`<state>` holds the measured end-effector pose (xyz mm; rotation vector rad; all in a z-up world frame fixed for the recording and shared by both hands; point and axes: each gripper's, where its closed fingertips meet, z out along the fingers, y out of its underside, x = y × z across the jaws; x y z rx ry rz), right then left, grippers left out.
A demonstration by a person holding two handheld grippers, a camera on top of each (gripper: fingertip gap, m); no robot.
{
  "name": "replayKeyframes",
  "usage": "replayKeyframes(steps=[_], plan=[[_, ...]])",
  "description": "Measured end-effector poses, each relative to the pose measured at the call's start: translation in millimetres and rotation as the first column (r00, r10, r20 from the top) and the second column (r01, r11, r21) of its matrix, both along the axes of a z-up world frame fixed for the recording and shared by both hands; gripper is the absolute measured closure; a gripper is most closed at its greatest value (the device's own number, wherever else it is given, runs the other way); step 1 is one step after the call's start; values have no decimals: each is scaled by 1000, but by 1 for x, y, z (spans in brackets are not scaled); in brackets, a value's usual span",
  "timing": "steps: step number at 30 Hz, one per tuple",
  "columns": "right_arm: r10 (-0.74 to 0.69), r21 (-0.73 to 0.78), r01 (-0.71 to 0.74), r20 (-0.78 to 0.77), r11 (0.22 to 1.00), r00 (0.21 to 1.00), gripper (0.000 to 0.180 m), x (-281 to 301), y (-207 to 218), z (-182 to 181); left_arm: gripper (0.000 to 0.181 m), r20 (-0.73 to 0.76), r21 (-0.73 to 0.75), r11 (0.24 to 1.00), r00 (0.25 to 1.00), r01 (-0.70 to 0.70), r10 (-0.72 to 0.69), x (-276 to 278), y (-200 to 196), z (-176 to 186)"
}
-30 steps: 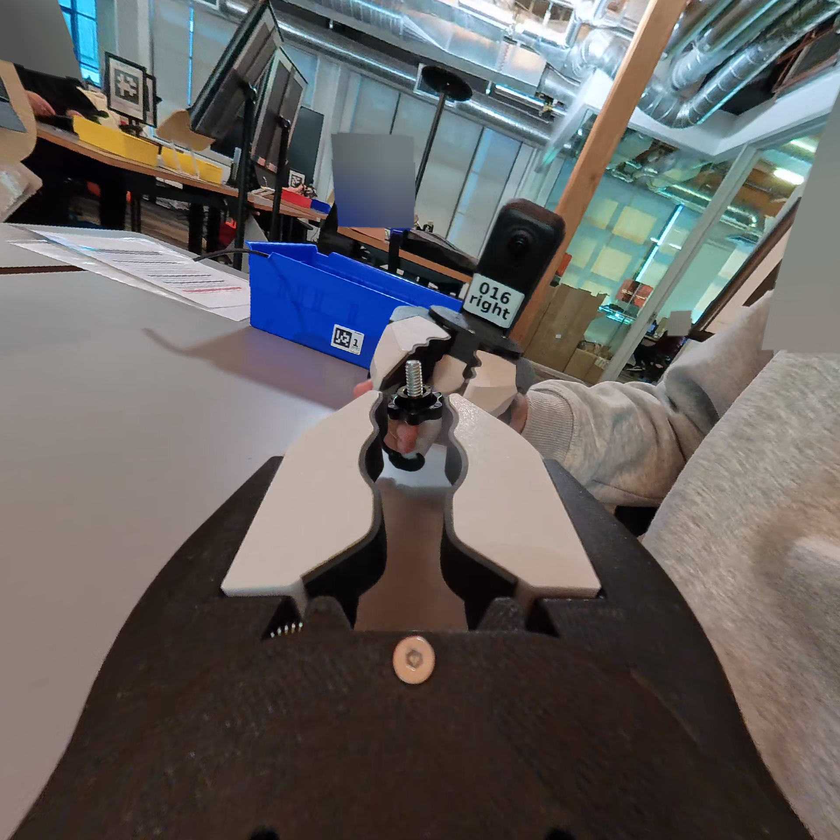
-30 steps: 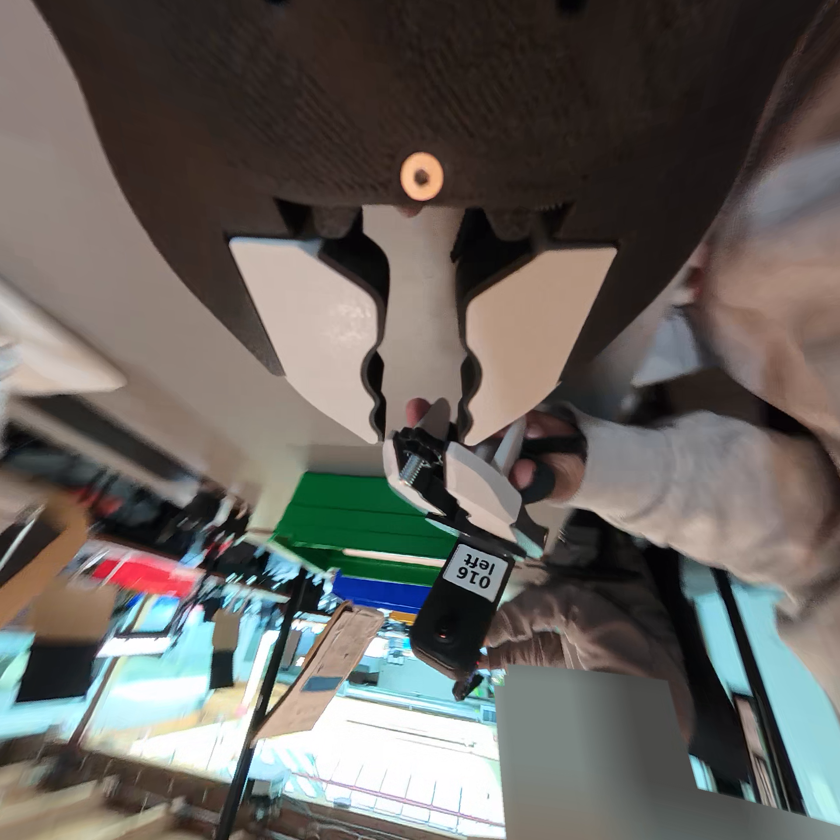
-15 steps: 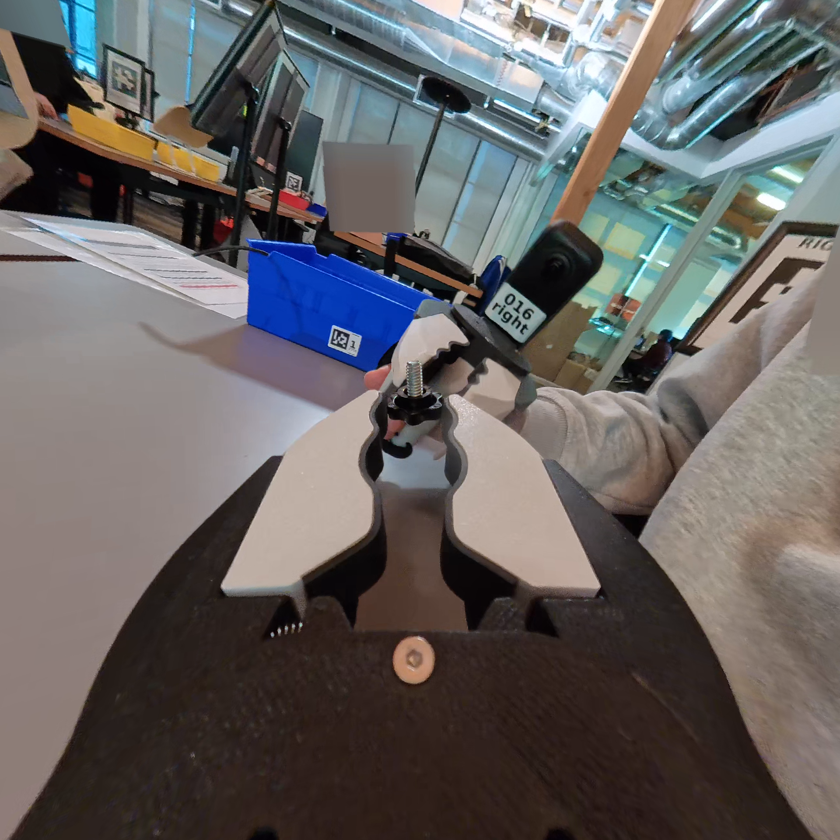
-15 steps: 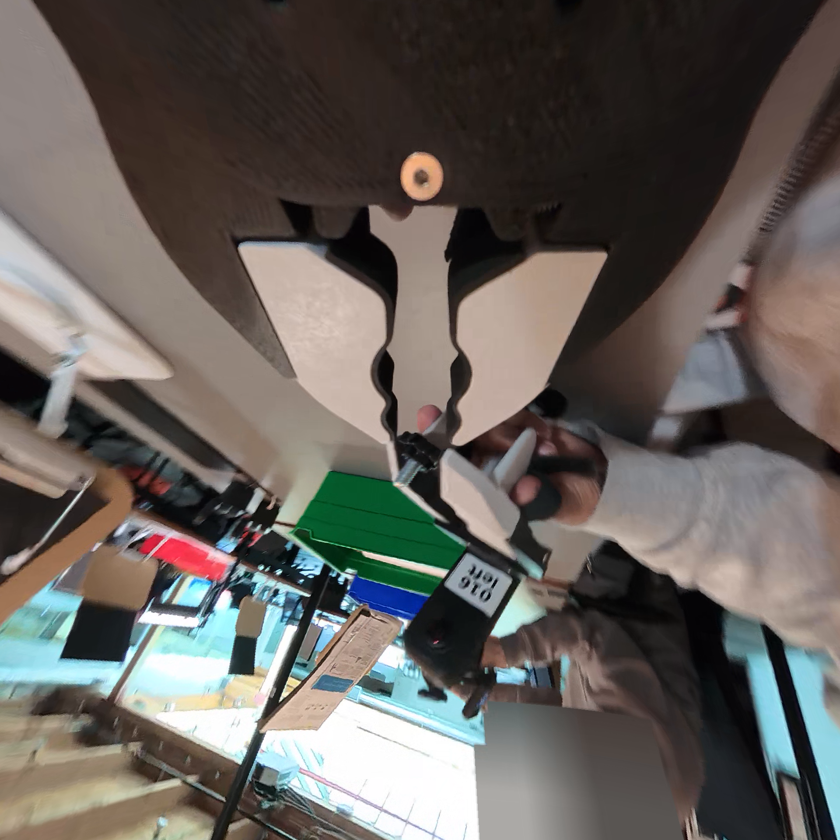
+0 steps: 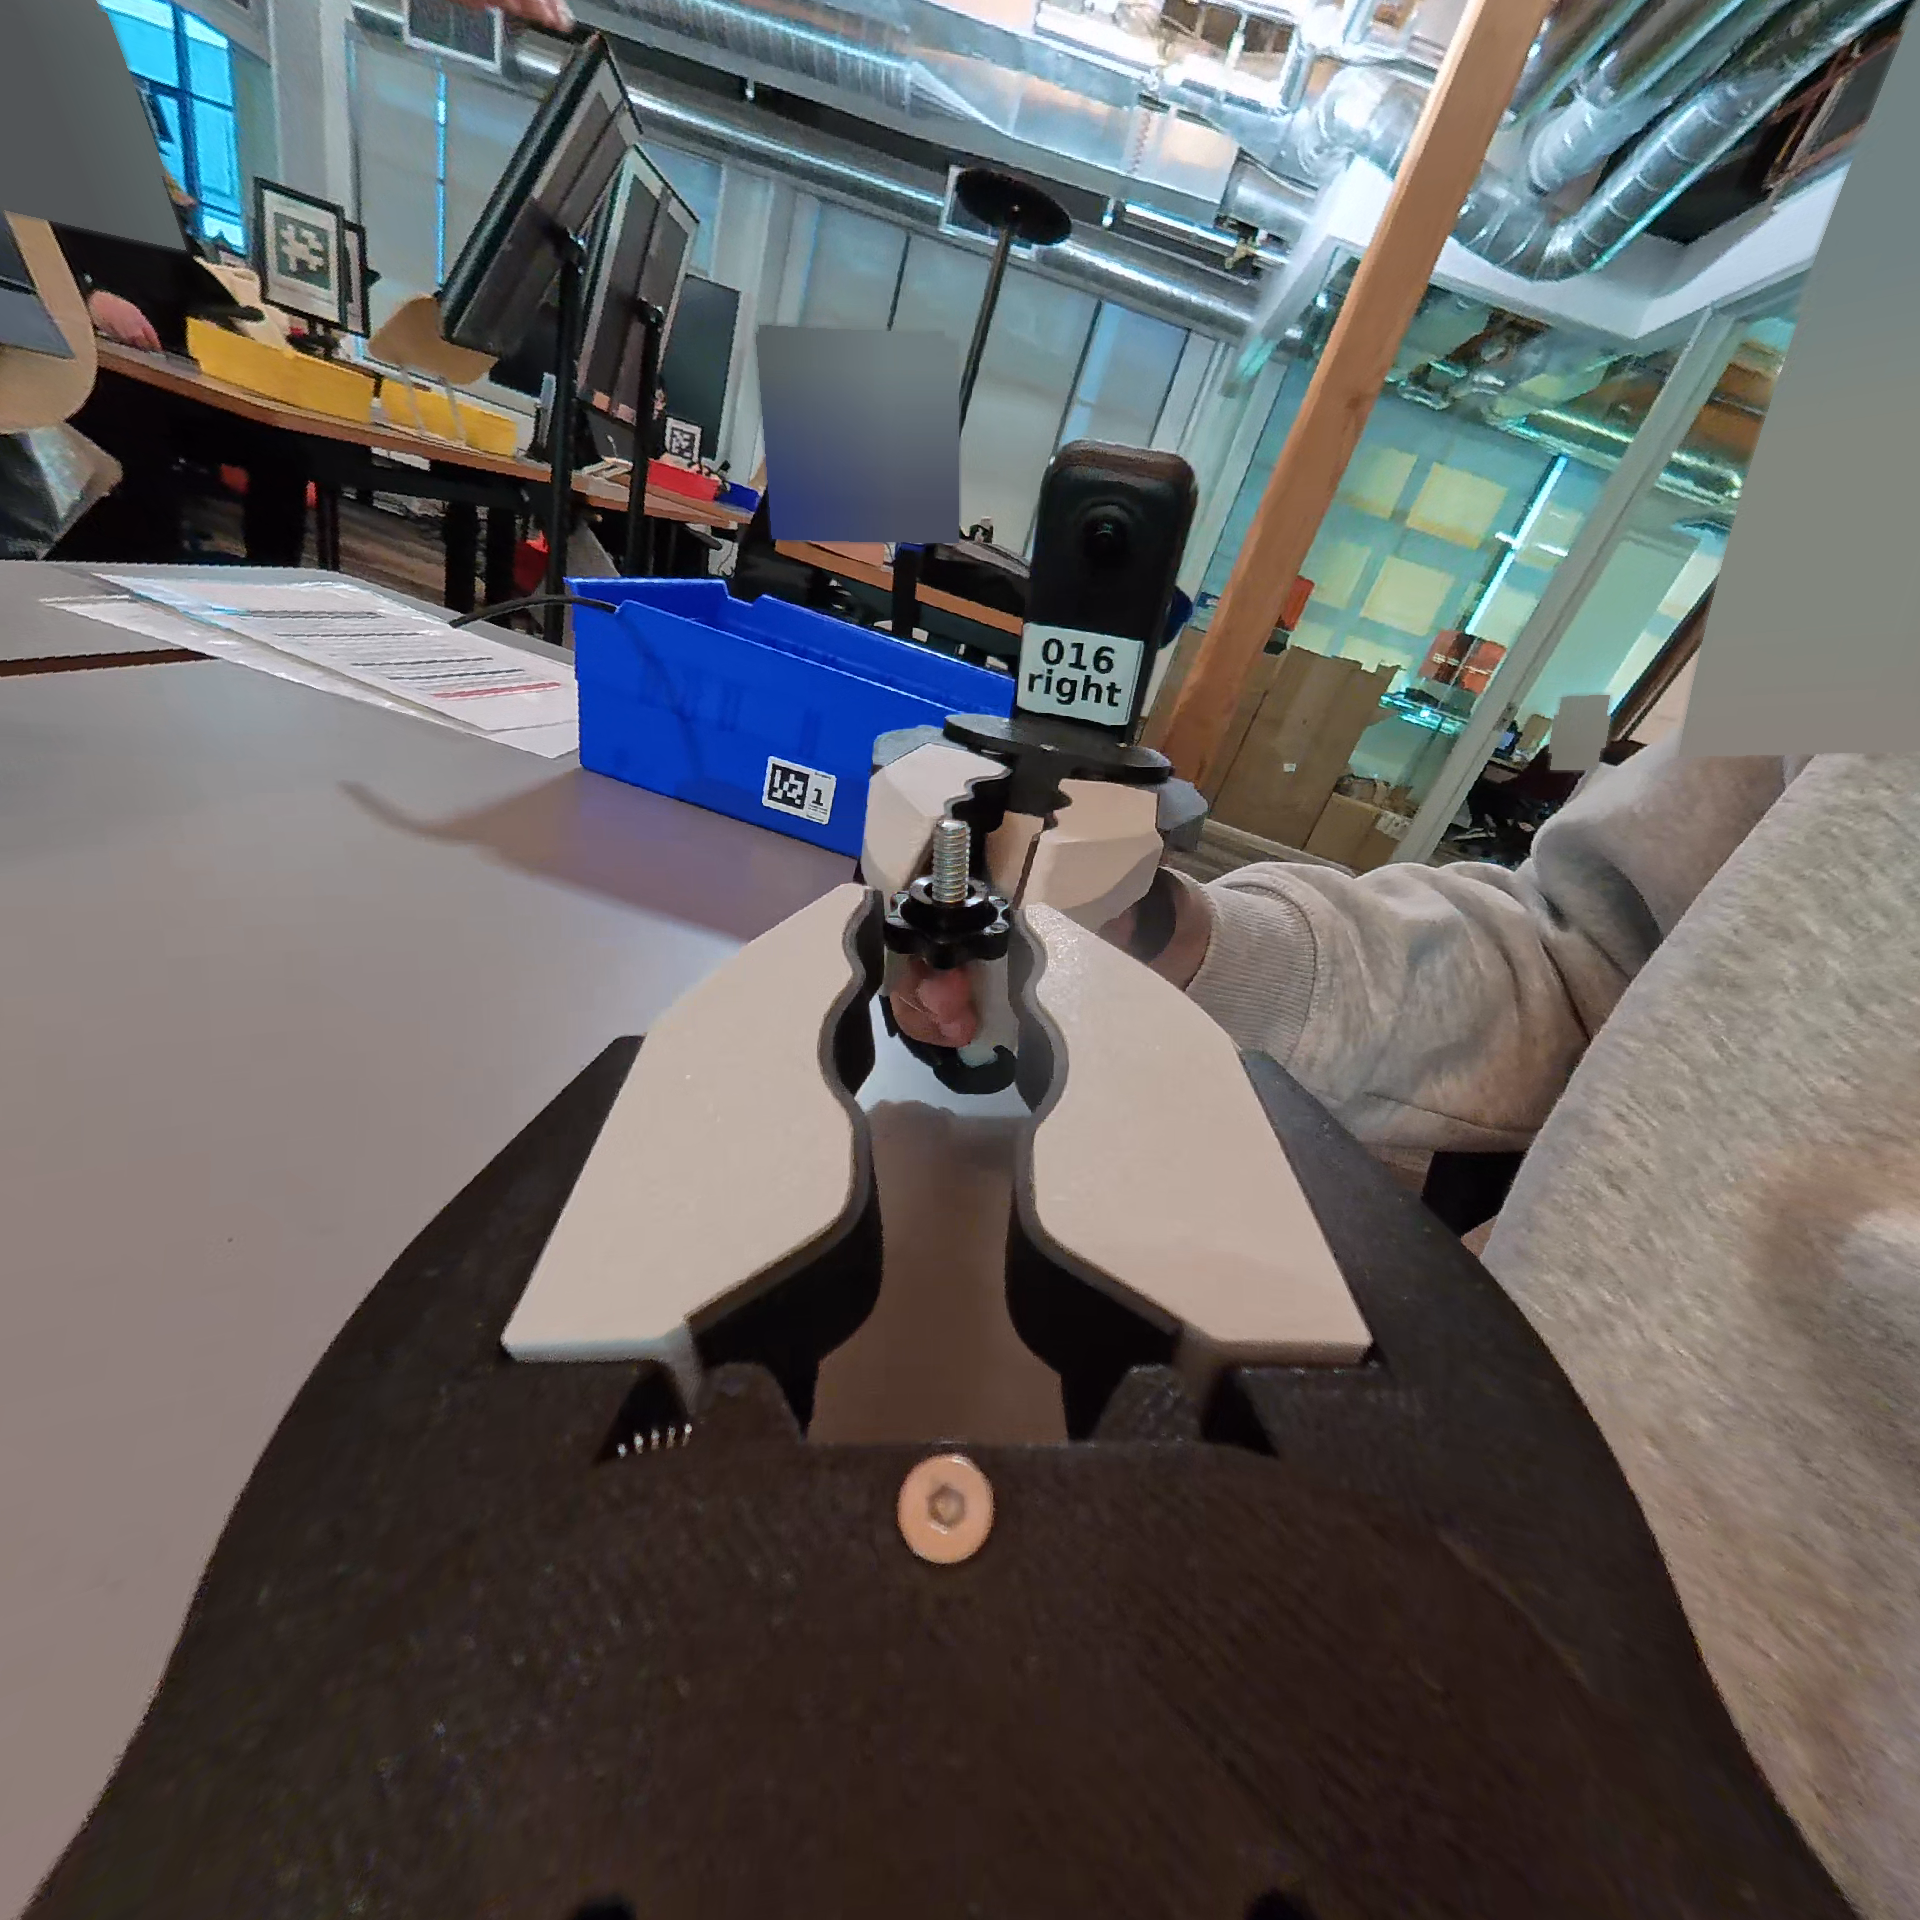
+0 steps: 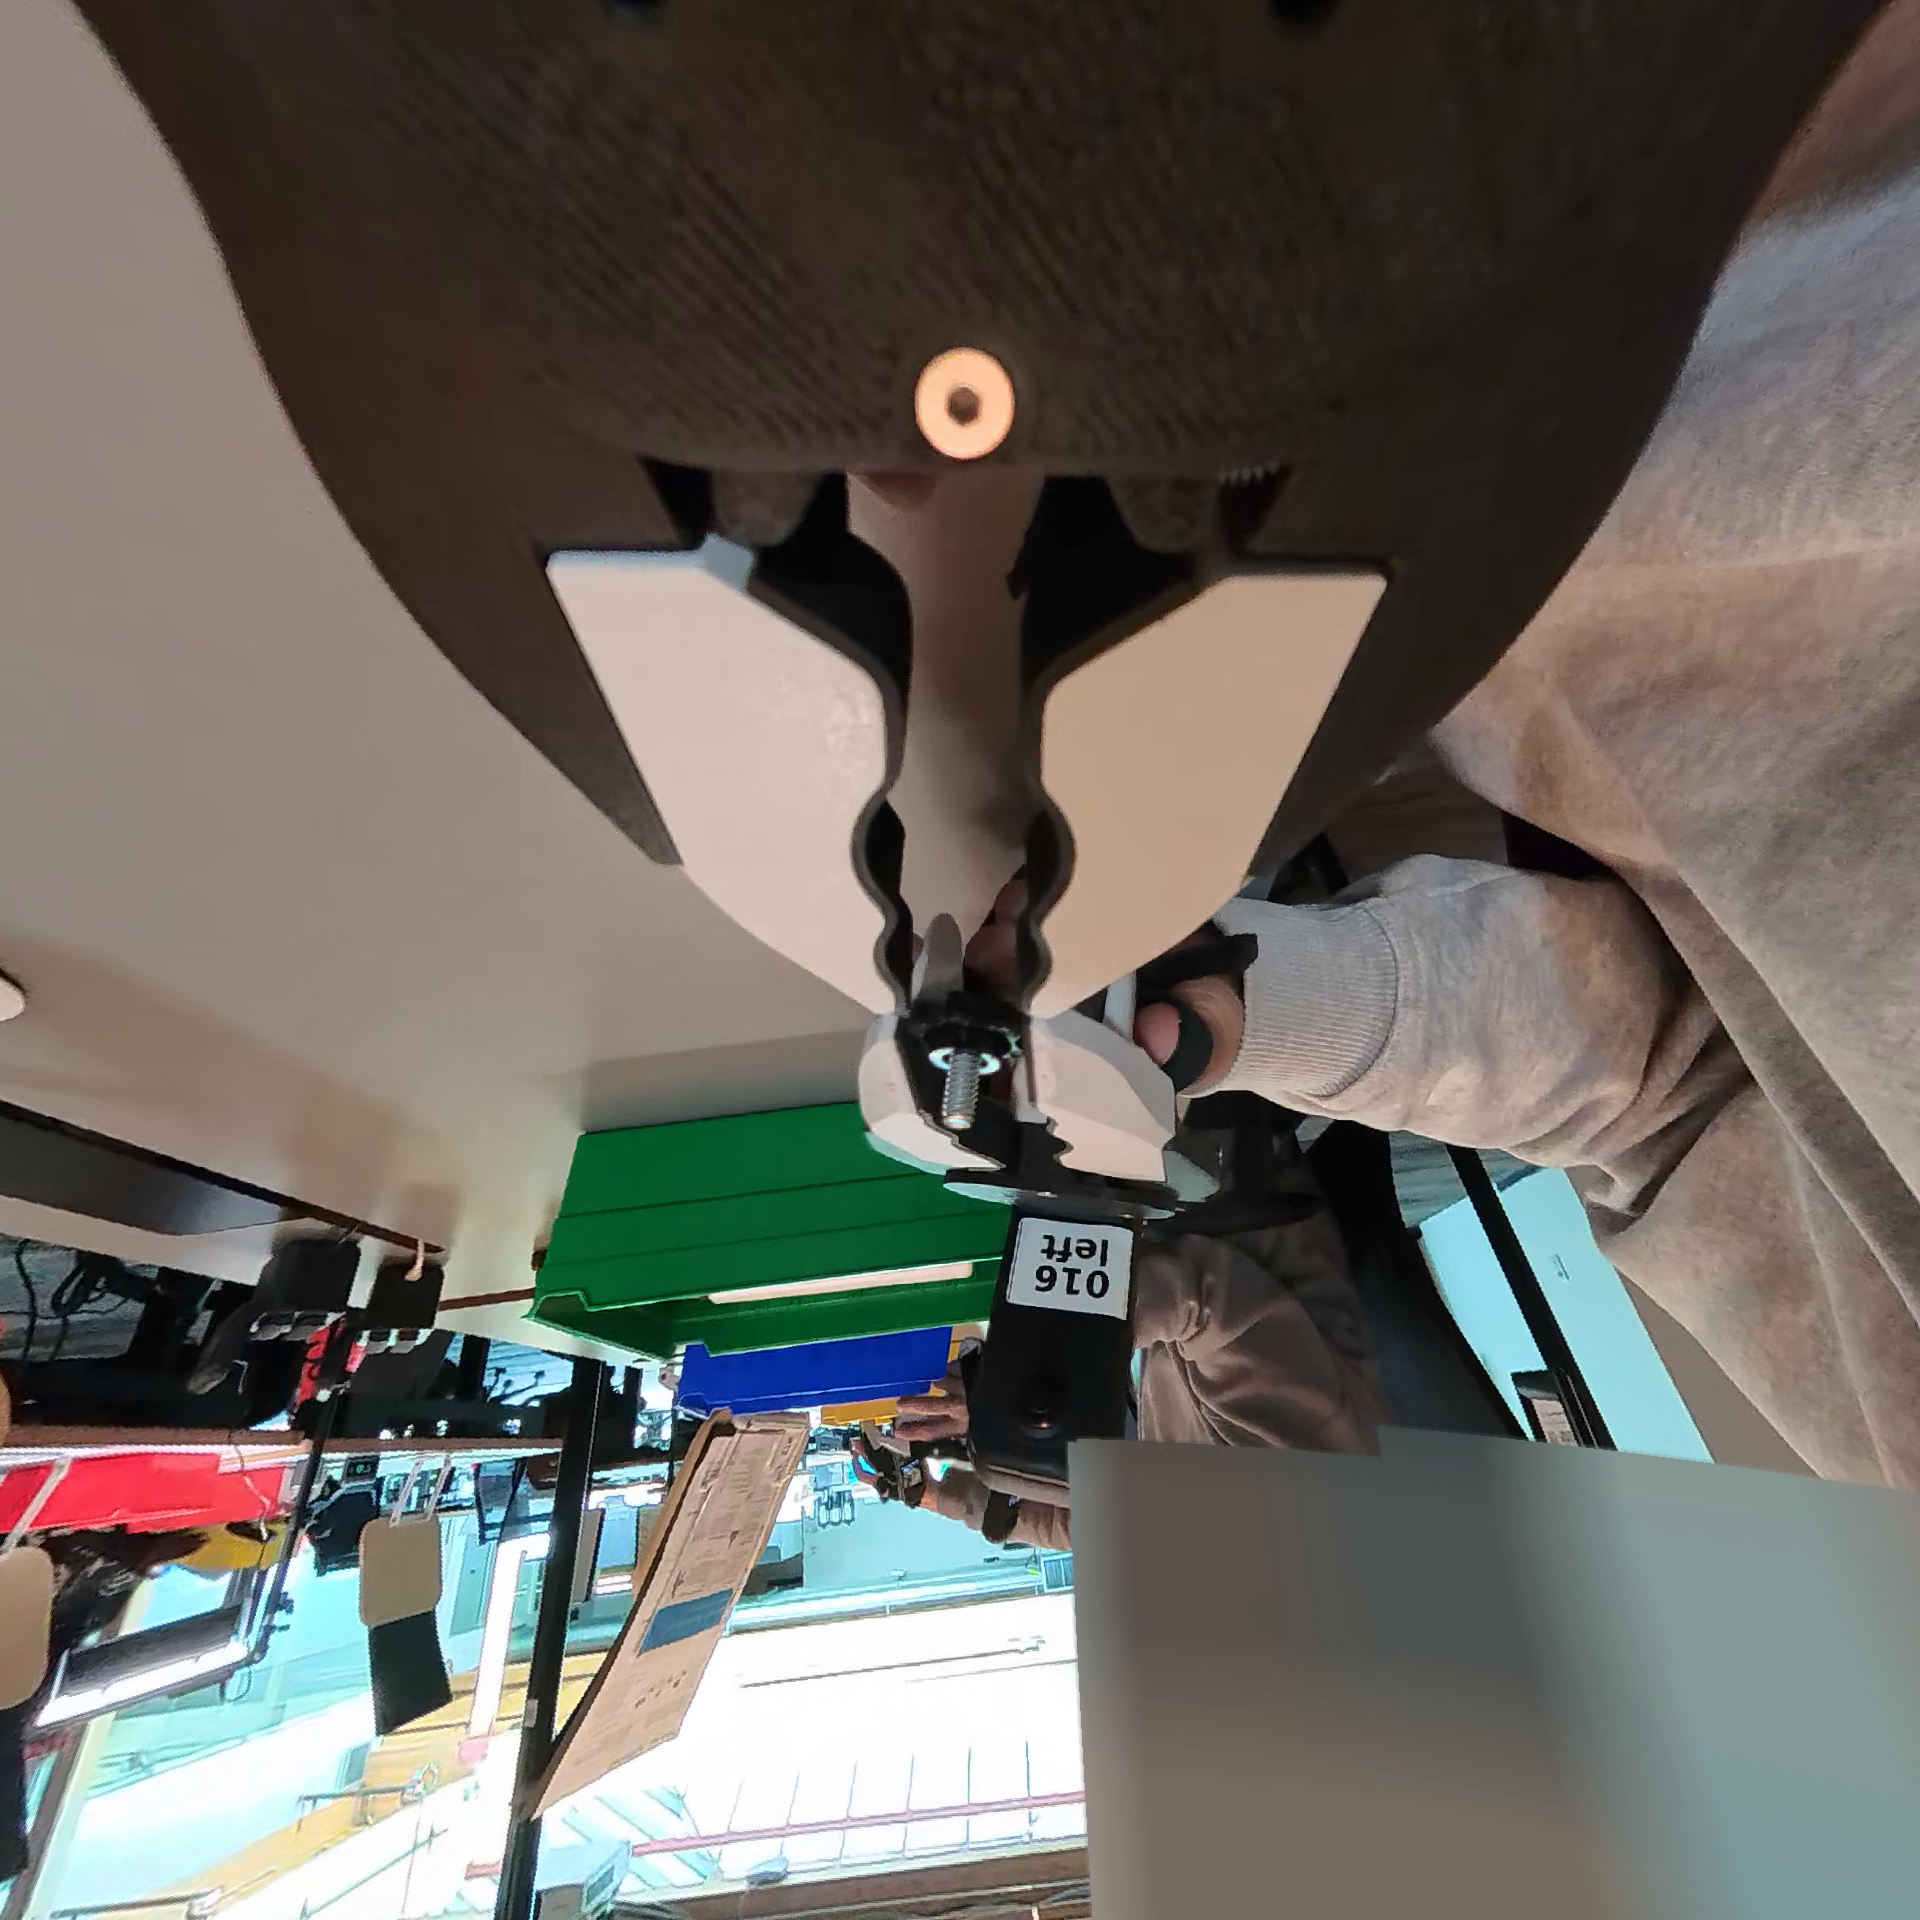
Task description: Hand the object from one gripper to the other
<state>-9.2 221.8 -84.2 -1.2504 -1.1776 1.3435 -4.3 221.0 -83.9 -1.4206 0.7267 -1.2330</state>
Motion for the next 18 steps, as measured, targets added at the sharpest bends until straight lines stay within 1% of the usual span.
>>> replayKeyframes(steps=[9,12,14,18], plan=[[14,-33,-15,-38,999,999,160,2,0,5,158,-5,1,1000,1000,16,-16,2,-2,-1],[-2,-44,1,-40,999,999,161,3,2,6,158,-19,6,1000,1000,-4,4,2,0,-2],[-29,-56,28,-18,998,999,164,4,6,4,158,-39,13,1000,999,-25,26,2,2,-4],[-54,-36,53,-22,998,998,168,4,6,6,158,-86,32,998,995,-54,57,4,4,-10]])
